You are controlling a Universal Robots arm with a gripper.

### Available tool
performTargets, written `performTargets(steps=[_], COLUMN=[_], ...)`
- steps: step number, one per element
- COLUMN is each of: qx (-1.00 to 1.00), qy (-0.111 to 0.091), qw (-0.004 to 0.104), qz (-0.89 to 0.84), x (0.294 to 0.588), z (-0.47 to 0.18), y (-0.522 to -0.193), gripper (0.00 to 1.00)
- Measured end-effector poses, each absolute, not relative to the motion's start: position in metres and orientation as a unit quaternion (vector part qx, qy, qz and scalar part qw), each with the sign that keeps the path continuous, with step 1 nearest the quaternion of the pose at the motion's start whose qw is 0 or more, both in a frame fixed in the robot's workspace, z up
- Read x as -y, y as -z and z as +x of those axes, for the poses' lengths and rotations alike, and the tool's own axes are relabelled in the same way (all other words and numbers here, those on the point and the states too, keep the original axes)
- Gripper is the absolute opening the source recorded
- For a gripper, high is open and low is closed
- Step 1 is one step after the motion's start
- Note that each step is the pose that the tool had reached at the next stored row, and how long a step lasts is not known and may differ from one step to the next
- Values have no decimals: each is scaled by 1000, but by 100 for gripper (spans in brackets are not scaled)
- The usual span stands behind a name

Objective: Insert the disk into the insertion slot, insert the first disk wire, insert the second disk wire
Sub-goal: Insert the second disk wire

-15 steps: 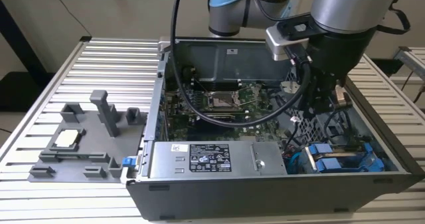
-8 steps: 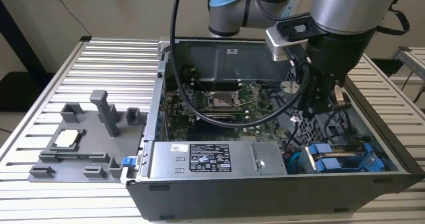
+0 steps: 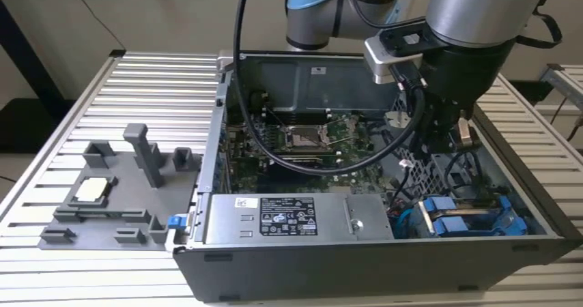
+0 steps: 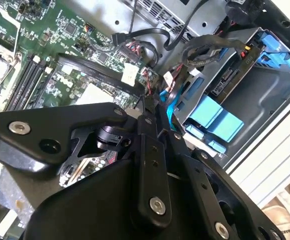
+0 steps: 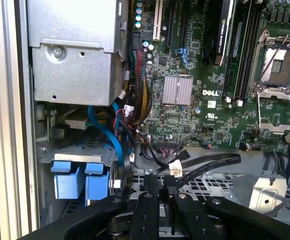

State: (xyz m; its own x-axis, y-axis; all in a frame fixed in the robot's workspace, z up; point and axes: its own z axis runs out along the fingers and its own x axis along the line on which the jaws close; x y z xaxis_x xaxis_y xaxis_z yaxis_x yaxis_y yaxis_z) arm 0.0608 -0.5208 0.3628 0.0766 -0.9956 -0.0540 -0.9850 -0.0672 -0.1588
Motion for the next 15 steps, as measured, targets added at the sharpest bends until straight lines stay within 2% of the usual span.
performTargets(steps=[8,15], qx=[-679,-679], qy=[34,27], qw=[77,70], qz=[-730,-730], x=[521,537], z=[62,75], y=[-363,-363], gripper=[16,16])
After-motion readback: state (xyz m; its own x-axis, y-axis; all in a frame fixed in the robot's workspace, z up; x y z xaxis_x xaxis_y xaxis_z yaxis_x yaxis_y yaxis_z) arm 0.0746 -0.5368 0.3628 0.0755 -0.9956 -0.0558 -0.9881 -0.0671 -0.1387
